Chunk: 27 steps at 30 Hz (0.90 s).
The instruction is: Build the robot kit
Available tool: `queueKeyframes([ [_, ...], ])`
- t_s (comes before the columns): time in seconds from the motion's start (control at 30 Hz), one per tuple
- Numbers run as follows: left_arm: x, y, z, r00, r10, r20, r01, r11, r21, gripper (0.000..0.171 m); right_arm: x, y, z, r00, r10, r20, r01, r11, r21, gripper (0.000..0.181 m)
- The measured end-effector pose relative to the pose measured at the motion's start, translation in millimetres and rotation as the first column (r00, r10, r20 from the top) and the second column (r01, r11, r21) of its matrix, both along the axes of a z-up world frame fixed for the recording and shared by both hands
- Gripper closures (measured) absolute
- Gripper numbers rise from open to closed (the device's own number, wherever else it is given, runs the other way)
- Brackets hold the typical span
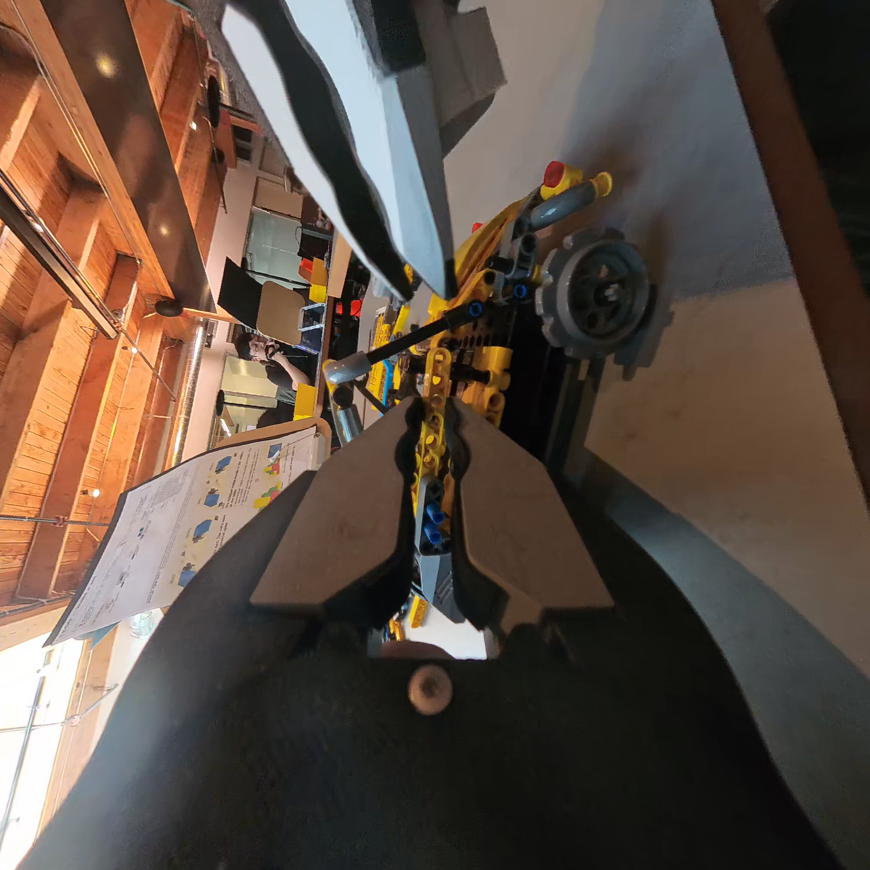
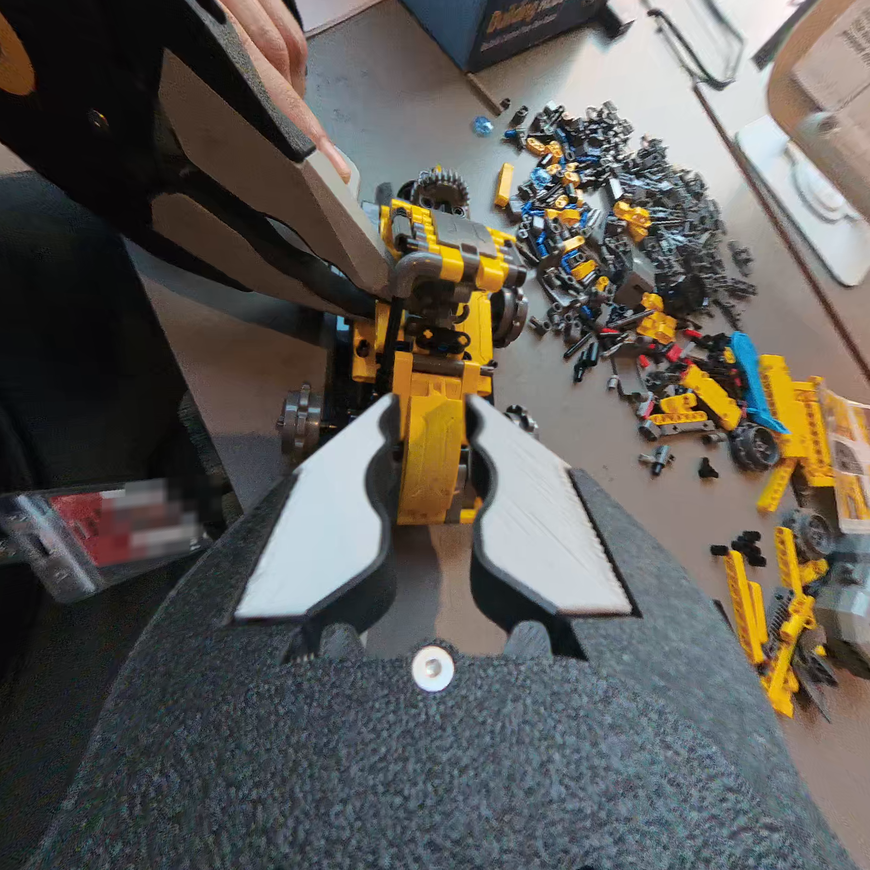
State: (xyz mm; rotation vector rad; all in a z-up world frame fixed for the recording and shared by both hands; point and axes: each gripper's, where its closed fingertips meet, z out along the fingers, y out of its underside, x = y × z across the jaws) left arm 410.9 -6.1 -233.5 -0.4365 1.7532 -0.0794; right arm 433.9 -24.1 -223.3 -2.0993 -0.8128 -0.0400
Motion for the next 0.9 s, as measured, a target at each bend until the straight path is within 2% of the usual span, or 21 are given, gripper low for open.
queueKeyframes([
  [0.03,0,0,0,1.000,-0.001,0.004,0.001,1.000,0.005,0.166,-1,0,1,1.000,-0.023,0.004,0.023,0.999,0.027,0.165],
  [0.1,-2,0,1,1.000,-0.014,0.011,0.014,1.000,-0.003,0.166,-6,-7,-1,0.999,-0.030,-0.039,0.031,0.999,0.016,0.154],
  [0.17,-4,-2,1,0.999,-0.038,0.014,0.038,0.999,-0.015,0.166,-14,-16,-3,0.997,0.024,-0.078,-0.024,1.000,-0.001,0.151],
  [0.23,-4,-5,1,0.998,-0.059,0.017,0.059,0.998,-0.022,0.166,-13,-11,-3,0.996,0.000,-0.094,0.001,1.000,0.014,0.143],
  [0.27,-3,-6,1,0.998,-0.060,0.018,0.061,0.998,-0.019,0.166,-17,-8,-2,0.994,0.006,-0.112,-0.005,1.000,0.010,0.143],
  [0.3,-2,-7,1,0.998,-0.062,0.019,0.063,0.998,-0.007,0.166,-23,-6,0,0.991,0.026,-0.131,-0.024,1.000,0.015,0.154],
  [0.33,-2,-8,1,0.998,-0.063,0.021,0.063,0.998,0.001,0.166,-25,-3,-1,0.992,0.034,-0.119,-0.033,0.999,0.017,0.160],
  [0.4,-4,-7,1,0.998,-0.062,0.019,0.062,0.998,0.000,0.166,-20,2,-8,0.999,0.000,-0.032,0.001,1.000,0.006,0.155],
  [0.47,-6,-7,1,0.997,-0.072,0.017,0.072,0.997,-0.013,0.166,-23,1,-9,1.000,0.001,-0.003,-0.001,1.000,0.020,0.159],
  [0.53,-6,-8,1,0.997,-0.077,0.018,0.077,0.997,-0.004,0.166,-21,0,-9,0.999,-0.024,0.038,0.022,0.999,0.041,0.153],
  [0.63,-4,-11,0,0.996,-0.090,0.018,0.089,0.996,0.014,0.166,-7,0,-13,0.985,-0.110,0.136,0.101,0.992,0.075,0.132],
  [0.73,-4,-11,0,0.996,-0.090,0.017,0.090,0.996,0.009,0.166,-7,-1,-14,0.973,-0.163,0.163,0.143,0.981,0.130,0.142],
  [0.83,-5,-10,0,0.996,-0.091,0.017,0.091,0.996,0.013,0.166,-12,-3,-11,0.945,-0.187,0.268,0.114,0.957,0.265,0.154],
  [0.9,-6,-12,0,0.995,-0.099,0.017,0.098,0.995,0.021,0.166,-15,-5,-11,0.940,-0.186,0.287,0.092,0.945,0.314,0.155],
])
